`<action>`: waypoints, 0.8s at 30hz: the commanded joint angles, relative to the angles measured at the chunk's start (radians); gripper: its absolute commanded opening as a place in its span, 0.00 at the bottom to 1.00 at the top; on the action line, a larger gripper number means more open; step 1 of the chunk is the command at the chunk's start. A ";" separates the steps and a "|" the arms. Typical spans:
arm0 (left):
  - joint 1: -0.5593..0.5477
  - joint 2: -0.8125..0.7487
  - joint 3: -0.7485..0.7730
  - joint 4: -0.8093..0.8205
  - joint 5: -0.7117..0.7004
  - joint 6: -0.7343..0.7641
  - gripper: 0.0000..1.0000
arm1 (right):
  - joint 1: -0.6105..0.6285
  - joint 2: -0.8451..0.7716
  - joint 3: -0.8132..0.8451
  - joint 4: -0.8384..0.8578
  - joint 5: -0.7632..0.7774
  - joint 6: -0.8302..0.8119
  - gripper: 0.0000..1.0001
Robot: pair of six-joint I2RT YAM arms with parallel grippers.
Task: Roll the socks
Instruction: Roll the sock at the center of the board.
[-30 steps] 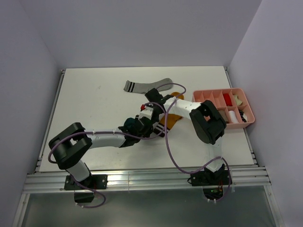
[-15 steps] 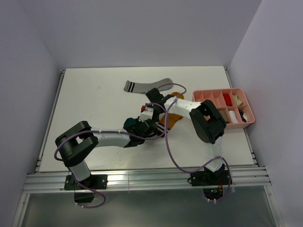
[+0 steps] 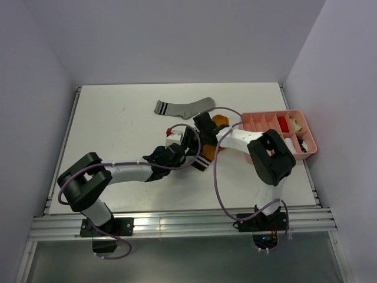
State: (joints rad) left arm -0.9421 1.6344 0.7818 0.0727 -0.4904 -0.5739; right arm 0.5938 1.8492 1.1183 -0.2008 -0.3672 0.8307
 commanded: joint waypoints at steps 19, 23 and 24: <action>0.558 -0.036 -0.240 0.220 0.906 -0.274 0.01 | -0.006 -0.065 -0.184 0.458 -0.070 0.102 0.67; 0.594 -0.004 -0.248 0.236 0.928 -0.288 0.01 | 0.011 -0.015 -0.173 0.489 -0.073 0.113 0.67; 0.595 0.001 -0.248 0.236 0.928 -0.293 0.01 | 0.014 -0.005 -0.172 0.494 -0.075 0.116 0.67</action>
State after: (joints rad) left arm -0.3534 1.5967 0.5644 0.3607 0.4019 -0.8574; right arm 0.5953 1.8183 0.9272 0.2131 -0.4301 0.9337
